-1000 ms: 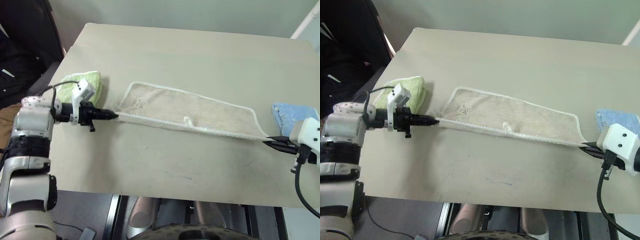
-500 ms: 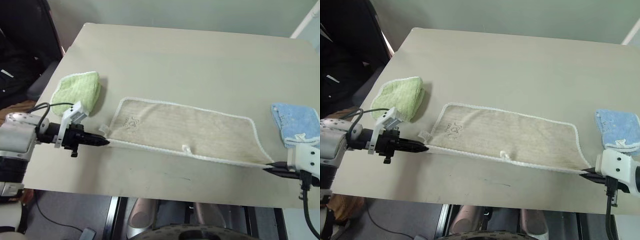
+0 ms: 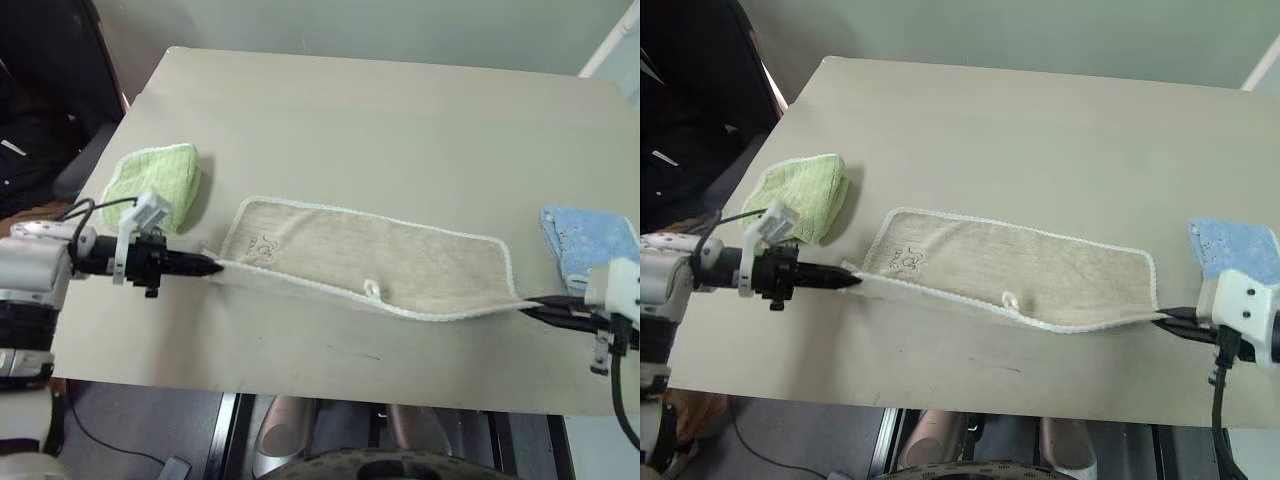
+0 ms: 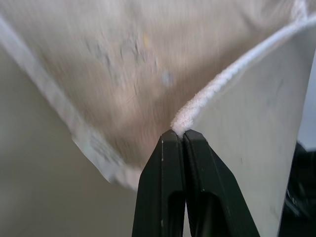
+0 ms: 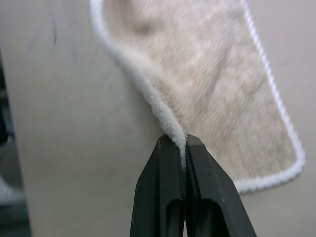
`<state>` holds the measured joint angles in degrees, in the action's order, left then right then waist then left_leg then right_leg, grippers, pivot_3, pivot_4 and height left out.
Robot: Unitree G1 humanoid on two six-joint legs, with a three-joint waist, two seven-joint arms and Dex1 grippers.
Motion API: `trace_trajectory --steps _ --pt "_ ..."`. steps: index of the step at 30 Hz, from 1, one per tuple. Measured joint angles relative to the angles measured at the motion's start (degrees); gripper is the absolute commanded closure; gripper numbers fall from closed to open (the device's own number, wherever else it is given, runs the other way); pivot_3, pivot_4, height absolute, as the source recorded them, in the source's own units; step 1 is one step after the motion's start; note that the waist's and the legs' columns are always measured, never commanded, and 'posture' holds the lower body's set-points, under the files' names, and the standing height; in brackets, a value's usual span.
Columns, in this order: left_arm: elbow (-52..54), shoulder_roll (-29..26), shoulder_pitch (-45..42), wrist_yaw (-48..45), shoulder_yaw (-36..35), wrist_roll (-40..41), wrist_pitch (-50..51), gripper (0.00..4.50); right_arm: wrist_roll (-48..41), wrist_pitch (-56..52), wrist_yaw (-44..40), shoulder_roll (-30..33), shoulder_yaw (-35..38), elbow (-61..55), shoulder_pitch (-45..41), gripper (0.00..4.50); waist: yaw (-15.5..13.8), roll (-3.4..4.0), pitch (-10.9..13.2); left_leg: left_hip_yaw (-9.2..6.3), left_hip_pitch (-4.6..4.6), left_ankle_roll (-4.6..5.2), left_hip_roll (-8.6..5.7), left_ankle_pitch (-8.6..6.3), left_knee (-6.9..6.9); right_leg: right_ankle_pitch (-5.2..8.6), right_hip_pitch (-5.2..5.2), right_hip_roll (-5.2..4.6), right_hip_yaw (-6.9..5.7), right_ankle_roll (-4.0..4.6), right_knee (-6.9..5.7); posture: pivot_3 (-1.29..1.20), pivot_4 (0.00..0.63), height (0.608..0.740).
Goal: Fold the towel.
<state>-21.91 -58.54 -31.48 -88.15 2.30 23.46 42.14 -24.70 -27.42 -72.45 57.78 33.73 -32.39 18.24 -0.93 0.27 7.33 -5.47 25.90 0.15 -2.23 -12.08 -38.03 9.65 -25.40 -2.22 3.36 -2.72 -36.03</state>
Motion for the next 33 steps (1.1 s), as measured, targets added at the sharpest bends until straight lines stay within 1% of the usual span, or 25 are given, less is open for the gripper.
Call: trace_trajectory --steps 3,4,7,11,13,19,22,26,33 --pt "-2.79 1.11 -2.42 -0.05 -0.30 0.10 -0.52 4.47 -1.15 -1.21 0.82 -0.65 -1.21 0.42 -0.70 4.50 -0.01 0.00 0.00 0.00 0.01 0.28 0.00 0.16 0.01 0.03 -0.01 0.00 0.00 -0.04 0.01 0.00 0.150 0.740" --pt "-4.00 1.96 -3.41 -0.08 -0.29 0.09 -0.58 4.47 -1.60 -1.64 1.10 -0.76 -1.35 0.63 -1.10 4.50 -0.01 0.00 0.00 0.00 0.02 0.63 0.00 0.37 0.01 0.04 -0.01 0.00 0.00 -0.05 0.02 0.00 0.150 0.740" --pt "-7.76 4.10 -6.11 0.01 -0.12 -0.37 -1.97 4.47 -2.06 -1.86 1.71 -0.75 -1.62 2.33 -2.53 4.50 -0.03 -0.01 0.00 0.00 0.03 0.67 -0.01 0.39 -0.01 0.04 0.00 -0.01 0.00 -0.05 0.05 0.00 0.150 0.740" --pt "-17.07 8.22 -10.98 2.35 -0.27 -2.67 -7.58 4.47 -1.96 -1.27 3.27 -0.81 -3.56 7.79 -6.61 4.50 -0.05 -0.01 0.00 0.00 -0.02 0.71 -0.01 0.47 -0.01 -0.04 0.03 -0.02 0.00 -0.07 0.01 0.00 0.150 0.740" --pt "-20.43 9.58 -11.97 2.87 -0.27 -3.43 -9.68 4.47 -2.01 -0.90 4.12 -1.02 -4.24 9.32 -8.22 4.50 -0.03 -0.01 -0.01 0.00 -0.03 0.76 0.00 0.52 0.00 -0.04 0.03 -0.01 -0.01 -0.08 -0.01 0.00 0.150 0.740" --pt "-31.70 13.41 -16.98 5.63 -0.39 -6.51 -16.36 4.47 0.21 1.97 5.64 -1.41 -9.70 17.28 -12.54 4.50 -0.08 -0.01 0.00 0.01 0.05 0.87 -0.02 0.60 -0.02 -0.09 0.04 -0.02 -0.03 -0.25 0.07 0.00 0.150 0.740" --pt "-37.08 15.71 -19.95 7.91 -1.19 -7.80 -19.92 4.47 1.99 4.09 7.19 -2.38 -13.01 20.96 -16.18 4.50 -0.09 -0.01 0.00 0.01 0.05 0.93 -0.02 0.68 -0.03 -0.14 0.07 -0.02 -0.03 -0.35 0.08 0.00 0.150 0.740" --pt "-41.54 17.79 -22.72 8.73 -2.30 -8.78 -22.12 4.47 5.87 8.60 9.70 -3.96 -16.99 26.47 -18.48 4.50 -0.18 -0.01 0.00 0.01 0.05 1.03 -0.04 0.72 -0.04 -0.27 0.12 -0.05 -0.02 -0.59 0.11 0.00 0.150 0.740" --pt "-46.38 19.62 -24.84 12.25 -3.59 -11.65 -26.44 4.47 7.28 11.90 11.40 -5.90 -19.68 31.80 -22.30 4.50 -0.13 0.00 0.00 0.04 0.03 1.03 -0.03 0.74 -0.04 -0.26 0.14 -0.05 -0.02 -0.62 0.11 0.00 0.150 0.740"
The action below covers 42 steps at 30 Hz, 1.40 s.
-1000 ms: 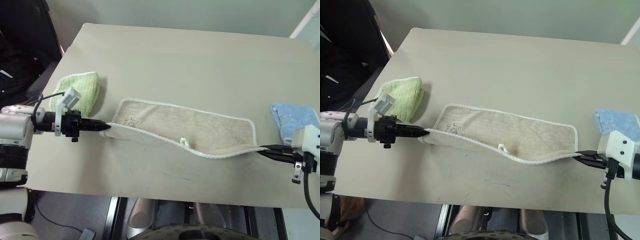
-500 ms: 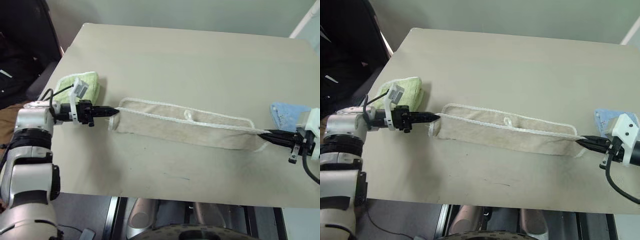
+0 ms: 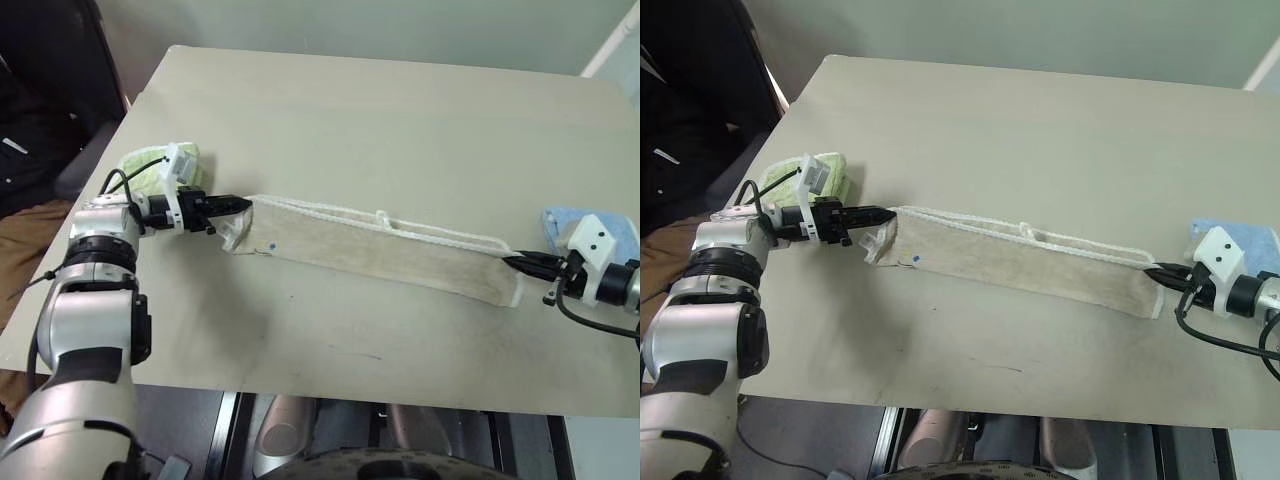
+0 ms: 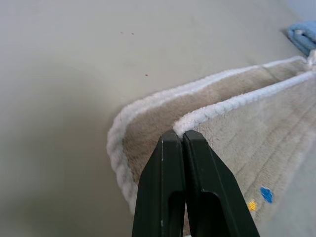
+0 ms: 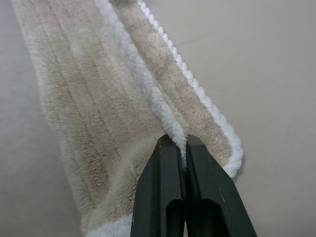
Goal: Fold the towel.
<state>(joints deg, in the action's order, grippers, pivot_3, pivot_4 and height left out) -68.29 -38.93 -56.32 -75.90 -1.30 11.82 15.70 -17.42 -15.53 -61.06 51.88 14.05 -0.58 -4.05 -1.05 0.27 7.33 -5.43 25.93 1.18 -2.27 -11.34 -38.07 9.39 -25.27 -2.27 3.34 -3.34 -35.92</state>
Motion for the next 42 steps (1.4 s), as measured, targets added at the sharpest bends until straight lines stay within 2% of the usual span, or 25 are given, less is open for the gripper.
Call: trace_trajectory --steps 4,16,24,27,30,31,34,38,42 --pt "-1.57 0.69 -1.18 0.55 -0.05 -1.62 -1.20 4.47 1.50 1.72 2.00 -1.63 -1.79 3.78 -4.17 4.50 0.02 0.00 0.00 0.00 0.00 0.02 0.01 0.02 0.00 -0.02 0.00 0.00 -0.01 0.02 0.00 0.00 0.150 0.740" --pt "-3.97 1.08 -2.73 4.23 -1.86 -3.90 -4.24 4.47 4.30 5.69 4.48 -4.10 -4.81 10.87 -9.53 4.50 0.03 0.01 0.01 0.00 0.00 0.03 0.00 0.01 0.00 -0.04 0.00 -0.01 0.00 0.05 0.00 0.00 0.150 0.740" --pt "-4.81 3.57 -2.73 8.56 -3.92 -4.32 -5.93 4.47 5.22 7.60 4.73 -4.67 -6.23 13.97 -10.24 4.50 -0.04 0.01 0.01 0.00 0.01 0.03 0.00 0.01 0.01 -0.05 0.00 -0.02 -0.01 0.06 0.01 0.00 0.150 0.740" --pt "-4.82 3.92 -2.73 8.44 -4.34 -4.34 -5.84 4.50 5.19 7.67 4.72 -4.70 -6.23 13.97 -10.27 3.86 0.00 0.01 0.01 0.00 0.00 0.02 0.00 0.01 0.02 -0.05 0.00 -0.02 -0.02 0.07 0.00 0.00 0.150 0.740" --pt "-4.83 3.92 -2.75 8.46 -5.25 -4.22 -5.80 4.50 5.19 8.05 4.72 -4.82 -6.23 13.99 -10.27 2.90 0.01 0.01 0.01 0.01 0.00 0.02 0.00 0.01 0.02 -0.05 0.00 -0.02 -0.02 0.08 0.00 0.00 0.150 0.740" --pt "-4.83 3.92 -2.77 8.46 -5.55 -4.16 -5.75 3.99 5.19 8.25 4.74 -5.03 -6.22 13.99 -10.27 2.47 0.01 0.01 0.01 0.01 0.00 0.02 0.01 0.01 0.02 -0.05 0.00 -0.02 -0.03 0.08 0.00 0.00 0.150 0.740" --pt "-4.83 3.91 -3.08 8.45 -6.31 -4.13 -5.60 3.08 5.16 8.41 4.87 -6.16 -6.21 13.98 -10.28 1.44 0.03 0.01 0.01 0.01 0.00 0.02 0.00 0.01 0.02 -0.06 -0.01 -0.02 -0.02 0.09 0.00 0.00 0.150 0.740" --pt "-4.83 3.35 -3.36 8.22 -6.76 -4.18 -5.22 1.60 4.99 8.39 4.89 -6.27 -6.14 13.76 -10.29 0.00 0.03 0.01 0.01 0.01 0.00 0.02 0.01 0.01 0.02 -0.05 -0.01 -0.02 -0.03 0.11 0.00 0.00 0.150 0.740" --pt "-4.83 2.47 -3.36 7.55 -6.75 -4.39 -5.19 0.21 4.29 8.19 5.38 -6.40 -5.93 13.19 -10.24 0.00 0.02 0.01 0.01 0.00 0.00 0.02 0.01 0.01 0.02 -0.02 -0.01 -0.02 -0.02 0.16 0.00 0.00 0.150 0.740"
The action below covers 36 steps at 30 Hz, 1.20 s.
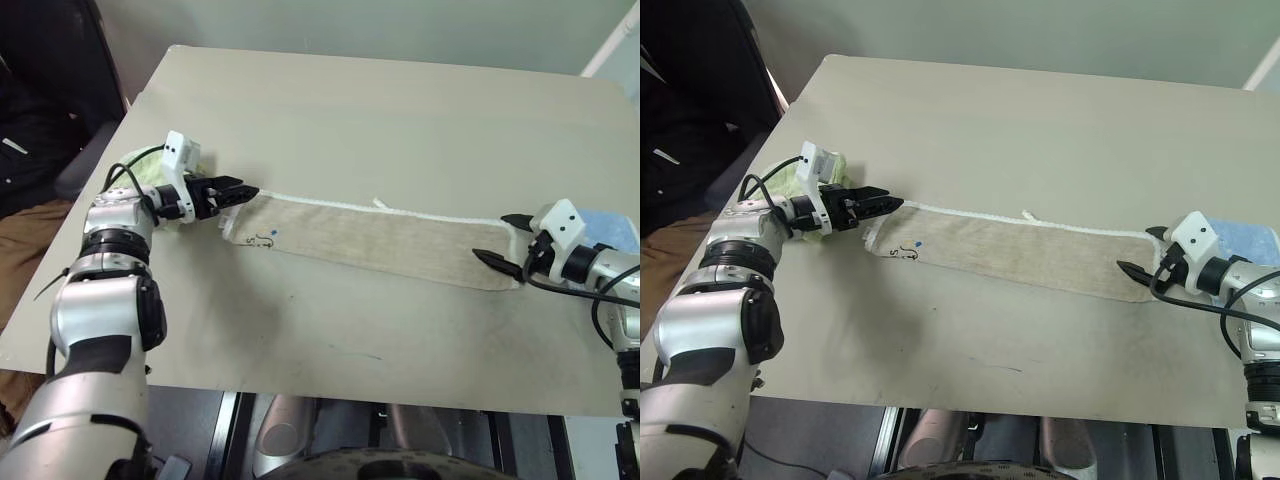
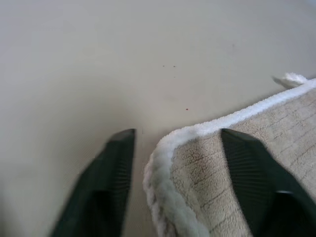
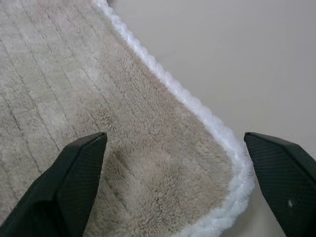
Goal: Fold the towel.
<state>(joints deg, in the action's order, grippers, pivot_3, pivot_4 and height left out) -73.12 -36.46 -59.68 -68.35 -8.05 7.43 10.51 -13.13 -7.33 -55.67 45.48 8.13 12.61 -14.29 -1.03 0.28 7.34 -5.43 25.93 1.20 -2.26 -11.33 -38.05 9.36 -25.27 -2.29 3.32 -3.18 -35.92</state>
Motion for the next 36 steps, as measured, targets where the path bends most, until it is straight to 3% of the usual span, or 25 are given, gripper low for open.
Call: trace_trajectory --steps 1,5,10,16,21,27,29,32,36 --pt "0.00 -0.12 0.00 0.10 0.00 -0.05 -0.05 0.04 -0.18 -0.06 0.28 -0.13 0.21 -0.19 0.03 0.00 -0.01 0.00 0.00 0.00 0.00 0.00 0.00 0.00 0.00 0.01 0.00 0.00 0.00 0.01 0.00 0.00 0.150 0.740" --pt "0.02 -0.21 0.01 1.85 -0.25 -0.11 -2.86 0.04 -0.80 -1.32 2.07 -0.18 2.10 -2.27 0.73 0.00 -0.08 0.00 0.00 0.00 0.01 0.00 -0.01 0.00 0.00 0.03 0.00 0.00 0.00 0.04 0.00 0.00 0.150 0.740" --pt "0.95 -0.21 -0.07 2.16 -2.44 1.34 -6.77 0.04 -5.52 -11.13 7.91 -0.17 10.26 -9.83 3.71 0.00 -0.27 0.01 0.01 0.00 0.04 -0.01 -0.02 0.00 0.01 0.06 -0.01 0.00 -0.01 0.08 0.01 0.00 0.150 0.740" --pt "9.57 3.32 -0.87 -8.08 -2.04 4.71 -3.67 0.04 -28.88 -38.64 19.58 -5.06 23.56 -27.33 4.74 0.00 -0.41 -0.02 0.01 0.03 0.02 -0.02 -0.09 0.00 0.00 0.13 0.04 0.02 0.01 -0.02 0.02 0.00 0.150 0.740" --pt "17.53 6.36 2.93 -12.04 0.30 5.97 1.24 0.04 -44.32 -55.89 26.29 -5.37 28.23 -29.31 8.41 0.00 -0.50 -0.02 0.01 0.07 0.08 -0.17 -0.10 0.08 -0.02 0.46 0.01 -0.01 0.10 -0.62 0.02 0.00 0.150 0.740" --pt "22.34 6.75 4.27 -11.53 0.56 6.54 3.55 0.04 -50.60 -59.31 30.77 -5.25 30.64 -29.71 9.53 0.00 -0.20 -0.03 0.02 0.07 0.08 0.02 -0.03 -0.05 0.01 0.25 -0.08 0.00 0.07 -1.01 0.02 0.00 0.150 0.740" --pt "30.79 10.34 9.43 -10.13 1.97 7.29 3.84 0.04 -61.24 -62.37 33.29 -6.73 35.08 -29.82 17.49 0.00 -1.17 0.09 -0.11 -0.11 -0.05 0.04 -0.17 -0.09 0.01 0.59 0.22 -0.01 0.09 -0.91 0.05 0.00 0.150 0.740" --pt "40.59 15.06 19.49 -9.71 5.88 8.07 4.83 0.04 -77.05 -64.14 38.92 -9.32 34.93 -30.93 31.28 0.00 -2.06 0.15 -0.12 -0.08 0.08 -0.41 -0.25 -0.21 -0.14 1.13 0.16 -0.07 0.13 -1.22 -0.07 0.00 0.150 0.740" --pt "46.19 18.20 21.61 -5.96 7.98 8.42 4.19 0.04 -90.26 -59.53 47.39 -9.27 31.05 -32.80 37.80 0.00 -1.38 -0.29 0.07 0.17 0.05 -0.44 -0.14 -0.35 -0.22 0.94 0.13 -0.06 0.16 -1.45 0.04 0.00 0.150 0.740"
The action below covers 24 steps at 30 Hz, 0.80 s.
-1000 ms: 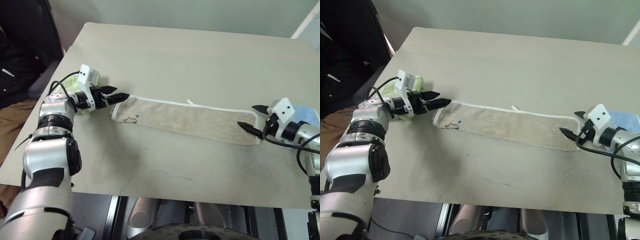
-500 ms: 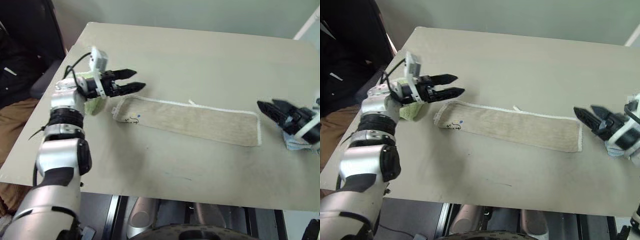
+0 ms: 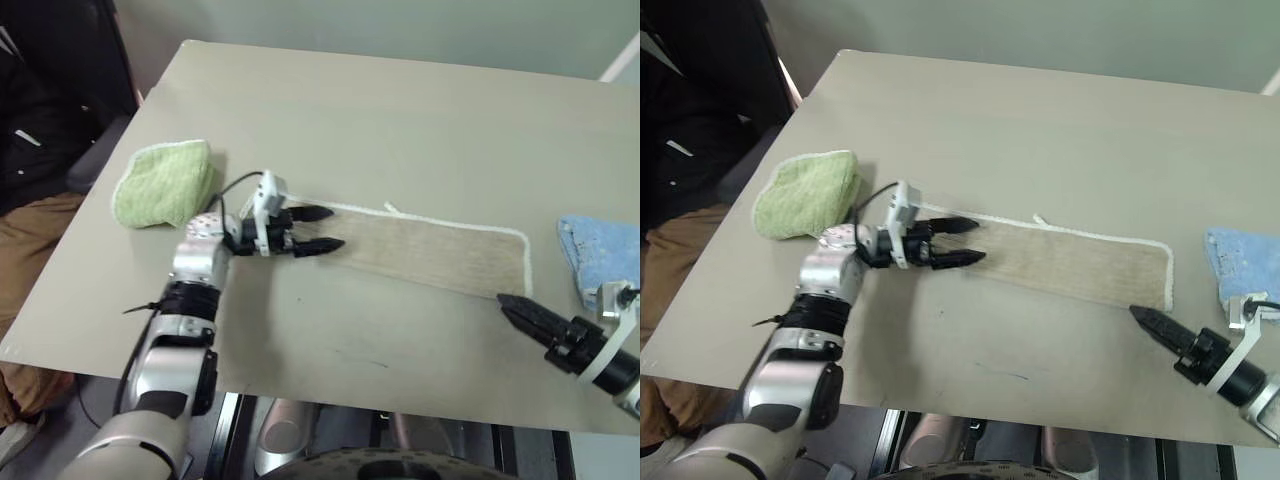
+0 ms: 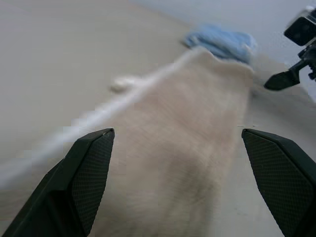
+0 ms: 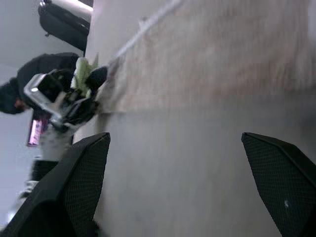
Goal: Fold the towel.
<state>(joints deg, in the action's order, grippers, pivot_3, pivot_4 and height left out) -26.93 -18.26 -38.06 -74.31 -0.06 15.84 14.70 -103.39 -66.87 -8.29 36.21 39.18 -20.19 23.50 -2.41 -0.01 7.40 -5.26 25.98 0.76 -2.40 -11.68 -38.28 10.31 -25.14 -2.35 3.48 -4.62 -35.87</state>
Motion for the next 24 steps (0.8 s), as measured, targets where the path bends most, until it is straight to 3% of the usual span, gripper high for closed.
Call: trace_trajectory --steps 2,7,16,24 --pt "2.69 0.57 -0.10 1.36 0.32 0.08 -1.25 0.04 -3.88 3.28 3.70 -0.05 -2.38 -0.20 2.16 0.00 0.32 0.02 -0.02 0.01 -0.21 0.61 0.00 -0.36 0.01 0.08 0.17 0.00 0.06 0.14 0.01 0.00 0.150 0.740" --pt "3.29 0.72 0.91 2.47 1.78 0.08 -2.14 0.04 -7.56 9.01 9.56 -0.07 -6.96 0.41 3.39 0.00 0.45 0.05 -0.04 -0.02 -0.38 0.33 0.01 -0.49 0.02 0.06 0.32 0.00 0.08 0.22 -0.03 0.00 0.150 0.740" --pt "9.78 -0.12 1.50 1.73 3.65 2.87 0.47 0.04 -9.47 14.75 16.00 -0.23 -10.81 5.91 -2.68 0.00 0.69 0.05 -0.04 -0.01 -0.39 -0.02 0.00 -0.67 -0.02 -0.06 0.37 -0.02 0.11 0.18 0.00 0.00 0.150 0.740" --pt "14.69 -5.57 4.49 -0.84 6.64 3.36 3.02 0.04 -9.99 17.79 20.53 -0.95 -11.23 10.20 -8.39 0.00 0.73 0.03 -0.06 -0.03 -0.49 -0.04 0.00 -0.65 -0.02 -0.14 0.47 -0.03 0.15 0.23 0.03 0.00 0.150 0.740"
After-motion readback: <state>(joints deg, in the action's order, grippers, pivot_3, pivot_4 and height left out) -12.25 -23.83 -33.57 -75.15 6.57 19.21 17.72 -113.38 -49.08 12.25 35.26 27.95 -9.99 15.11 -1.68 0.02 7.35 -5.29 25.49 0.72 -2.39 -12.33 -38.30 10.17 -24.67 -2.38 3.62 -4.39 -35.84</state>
